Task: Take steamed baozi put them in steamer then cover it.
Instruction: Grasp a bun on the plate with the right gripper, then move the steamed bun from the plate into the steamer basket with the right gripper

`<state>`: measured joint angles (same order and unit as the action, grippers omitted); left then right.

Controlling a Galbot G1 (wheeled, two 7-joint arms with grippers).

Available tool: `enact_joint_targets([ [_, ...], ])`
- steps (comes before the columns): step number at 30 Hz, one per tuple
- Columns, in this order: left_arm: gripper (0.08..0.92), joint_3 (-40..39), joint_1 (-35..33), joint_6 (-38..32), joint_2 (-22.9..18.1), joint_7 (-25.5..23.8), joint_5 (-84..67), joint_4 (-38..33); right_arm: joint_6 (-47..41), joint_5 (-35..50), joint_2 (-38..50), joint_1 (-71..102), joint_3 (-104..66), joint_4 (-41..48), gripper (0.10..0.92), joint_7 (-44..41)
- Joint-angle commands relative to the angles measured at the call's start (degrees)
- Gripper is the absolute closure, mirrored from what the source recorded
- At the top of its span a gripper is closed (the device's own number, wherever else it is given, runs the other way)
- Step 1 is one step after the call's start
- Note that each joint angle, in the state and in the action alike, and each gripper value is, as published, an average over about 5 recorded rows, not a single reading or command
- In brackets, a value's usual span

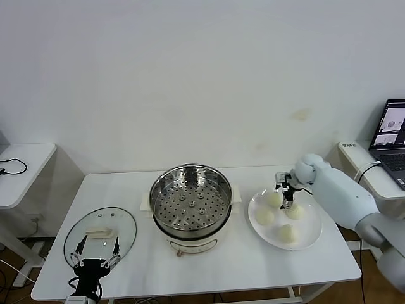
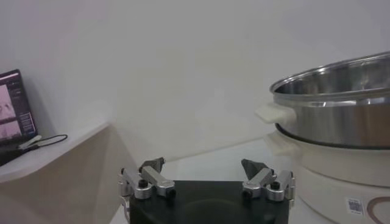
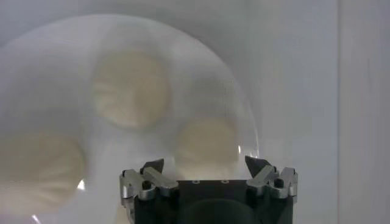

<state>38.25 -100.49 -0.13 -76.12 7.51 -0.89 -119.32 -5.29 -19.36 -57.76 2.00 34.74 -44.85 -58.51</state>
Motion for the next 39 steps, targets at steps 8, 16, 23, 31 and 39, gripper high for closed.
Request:
enact_joint_targets([
  [8, 0.177, 0.3, -0.5, -0.2, 0.0, 0.0, 0.2, 0.1, -0.5, -2.5, -3.4, -0.3, -0.5, 4.3, 0.286, -0.6],
  [16, 0.177, 0.3, -0.9, -0.3, -0.2, 0.1, 0.3, -0.1, -0.4, -2.5, -3.1, -0.1, -0.7, 4.0, 0.384, -1.0],
  [23, 0.177, 0.6, -1.1, -0.4, -0.1, 0.1, 0.3, -0.3, -0.5, -0.2, -0.6, -1.5, 1.0, 0.9, 0.407, -2.3],
  [31, 0.177, 0.9, -1.1, -0.3, 0.3, 0.1, 0.1, -0.4, -3.0, 8.8, 6.1, -7.7, 6.8, -9.0, 0.414, -3.8],
  [39, 0.177, 0.7, -1.2, -0.3, 0.9, 0.1, 0.0, -0.8, -6.3, 21.2, 11.1, -19.8, 15.4, -21.4, 0.414, -4.7],
])
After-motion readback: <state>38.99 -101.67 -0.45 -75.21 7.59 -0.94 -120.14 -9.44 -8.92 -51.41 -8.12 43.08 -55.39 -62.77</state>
